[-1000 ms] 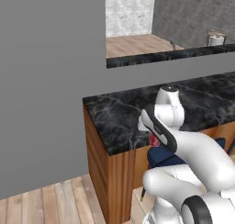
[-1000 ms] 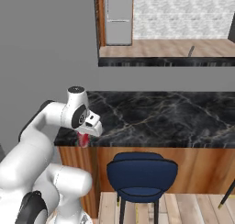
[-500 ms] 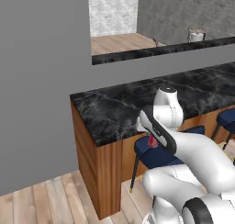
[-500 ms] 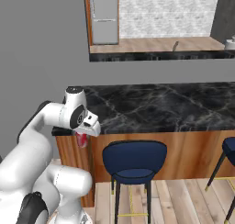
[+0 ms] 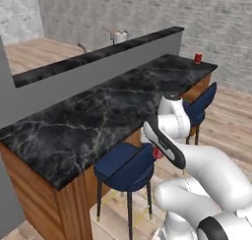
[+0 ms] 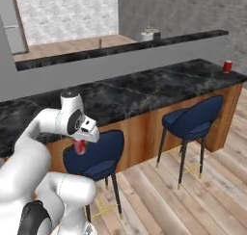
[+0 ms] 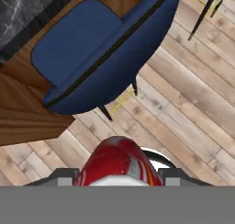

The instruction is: Four empty soda cans are scattered around the kitchen. Gather all the cans and cluster them next to the stove for recycling.

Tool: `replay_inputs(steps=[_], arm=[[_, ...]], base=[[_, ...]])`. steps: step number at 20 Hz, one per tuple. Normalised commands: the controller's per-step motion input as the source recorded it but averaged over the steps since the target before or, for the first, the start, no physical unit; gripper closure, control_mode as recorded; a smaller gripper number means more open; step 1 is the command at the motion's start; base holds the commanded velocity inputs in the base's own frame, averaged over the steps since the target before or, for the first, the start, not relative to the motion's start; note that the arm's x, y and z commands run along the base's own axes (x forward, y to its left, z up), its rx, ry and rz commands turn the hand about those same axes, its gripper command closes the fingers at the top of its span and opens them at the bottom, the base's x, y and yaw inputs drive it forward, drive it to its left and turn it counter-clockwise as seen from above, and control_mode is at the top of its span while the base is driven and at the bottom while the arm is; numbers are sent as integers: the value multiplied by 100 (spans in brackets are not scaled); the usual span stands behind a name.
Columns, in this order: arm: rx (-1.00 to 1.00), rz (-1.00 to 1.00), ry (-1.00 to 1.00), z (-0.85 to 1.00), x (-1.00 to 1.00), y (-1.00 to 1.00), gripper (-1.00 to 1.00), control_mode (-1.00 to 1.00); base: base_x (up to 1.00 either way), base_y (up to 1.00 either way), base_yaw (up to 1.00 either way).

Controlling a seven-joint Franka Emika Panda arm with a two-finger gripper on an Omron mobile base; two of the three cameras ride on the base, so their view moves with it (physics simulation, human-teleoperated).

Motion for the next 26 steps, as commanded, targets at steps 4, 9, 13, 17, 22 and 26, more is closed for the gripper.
replay_inputs(steps=[4,9,13,17,22,26], arm=[[0,0,0,0,0,0,100,100],[0,0,0,0,0,0,100,100],[0,0,0,0,0,0,100,100],[0,0,0,0,0,0,100,100],[0,0,0,0,0,0,100,100],[0,0,0,0,0,0,100,100]], base=[[0,0,-83],[3,0,-81],[21,0,-69],[42,0,-43],[59,-2,-12],[64,-5,0]])
